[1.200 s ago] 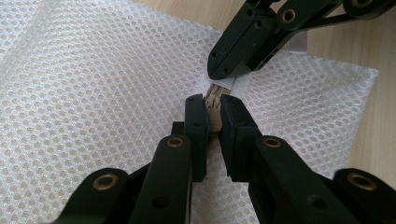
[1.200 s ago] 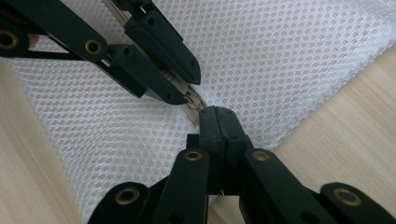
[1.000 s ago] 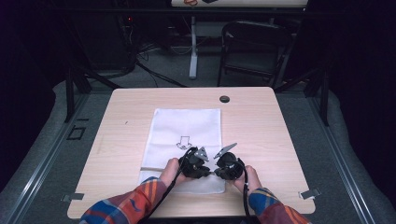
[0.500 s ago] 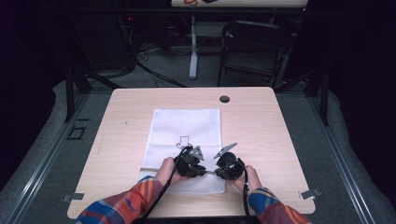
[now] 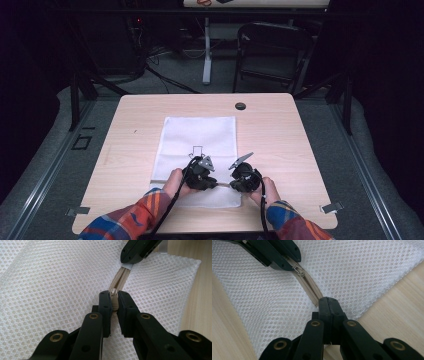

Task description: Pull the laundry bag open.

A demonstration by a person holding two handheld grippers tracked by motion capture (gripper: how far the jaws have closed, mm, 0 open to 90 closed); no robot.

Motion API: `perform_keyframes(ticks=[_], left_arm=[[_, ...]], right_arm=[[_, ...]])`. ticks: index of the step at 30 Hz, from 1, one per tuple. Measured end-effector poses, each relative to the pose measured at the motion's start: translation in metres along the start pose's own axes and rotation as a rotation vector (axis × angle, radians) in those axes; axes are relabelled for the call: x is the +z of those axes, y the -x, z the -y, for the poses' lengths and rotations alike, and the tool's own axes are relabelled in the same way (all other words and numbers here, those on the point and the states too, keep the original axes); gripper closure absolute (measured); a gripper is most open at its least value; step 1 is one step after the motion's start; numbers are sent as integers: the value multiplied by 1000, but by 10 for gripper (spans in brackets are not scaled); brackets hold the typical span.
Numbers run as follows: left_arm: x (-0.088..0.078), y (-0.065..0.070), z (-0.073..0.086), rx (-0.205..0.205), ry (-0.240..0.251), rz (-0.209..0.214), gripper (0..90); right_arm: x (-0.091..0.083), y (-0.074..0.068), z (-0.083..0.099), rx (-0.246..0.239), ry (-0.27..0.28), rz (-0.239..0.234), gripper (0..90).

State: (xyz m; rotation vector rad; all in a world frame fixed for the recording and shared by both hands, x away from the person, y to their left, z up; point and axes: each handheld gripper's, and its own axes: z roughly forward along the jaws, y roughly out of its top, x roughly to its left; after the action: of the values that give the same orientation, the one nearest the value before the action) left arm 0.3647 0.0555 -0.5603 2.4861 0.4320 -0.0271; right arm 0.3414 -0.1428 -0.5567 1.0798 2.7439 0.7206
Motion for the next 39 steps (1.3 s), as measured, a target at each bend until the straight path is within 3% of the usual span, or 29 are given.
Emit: perform_keyframes(ticks=[10, 19, 39], left_arm=[[2, 0, -1, 10, 9, 2, 814], [2, 2, -2, 15, -1, -14, 816], [-1, 1, 2, -2, 7, -2, 817]], right_arm=[[5, -8, -8, -33, 32, 12, 900], [7, -7, -7, -4, 45, -3, 900], [8, -7, -6, -12, 52, 5, 900]])
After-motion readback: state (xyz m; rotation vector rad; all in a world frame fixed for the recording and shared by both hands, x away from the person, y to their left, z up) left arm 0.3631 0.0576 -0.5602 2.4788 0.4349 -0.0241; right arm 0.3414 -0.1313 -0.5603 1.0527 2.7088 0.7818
